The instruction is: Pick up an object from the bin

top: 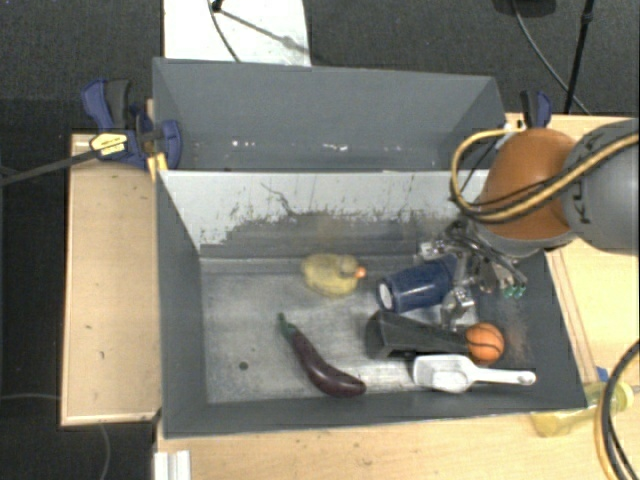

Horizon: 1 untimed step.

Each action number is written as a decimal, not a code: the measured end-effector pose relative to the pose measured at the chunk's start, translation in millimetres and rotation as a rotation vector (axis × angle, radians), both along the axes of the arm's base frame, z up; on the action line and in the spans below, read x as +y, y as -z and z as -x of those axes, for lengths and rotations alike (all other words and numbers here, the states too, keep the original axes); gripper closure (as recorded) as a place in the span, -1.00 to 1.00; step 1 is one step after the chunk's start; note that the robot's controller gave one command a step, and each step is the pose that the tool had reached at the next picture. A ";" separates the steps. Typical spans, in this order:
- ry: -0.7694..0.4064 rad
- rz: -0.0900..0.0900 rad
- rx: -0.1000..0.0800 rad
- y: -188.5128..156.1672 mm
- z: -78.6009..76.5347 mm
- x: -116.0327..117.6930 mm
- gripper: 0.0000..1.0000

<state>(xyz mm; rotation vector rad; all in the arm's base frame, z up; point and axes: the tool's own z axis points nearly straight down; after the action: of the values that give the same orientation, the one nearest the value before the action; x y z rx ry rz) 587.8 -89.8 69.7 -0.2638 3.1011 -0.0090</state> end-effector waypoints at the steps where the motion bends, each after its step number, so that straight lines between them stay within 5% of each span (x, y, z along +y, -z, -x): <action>1: 0.413 -0.010 0.021 -0.9 8.2 -4.9 1.00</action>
Offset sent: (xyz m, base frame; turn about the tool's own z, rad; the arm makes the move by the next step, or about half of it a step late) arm 0.0000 0.0000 0.0000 0.0000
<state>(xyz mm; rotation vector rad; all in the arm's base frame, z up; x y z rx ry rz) 579.6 -94.7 70.7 0.3796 3.1106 -0.0003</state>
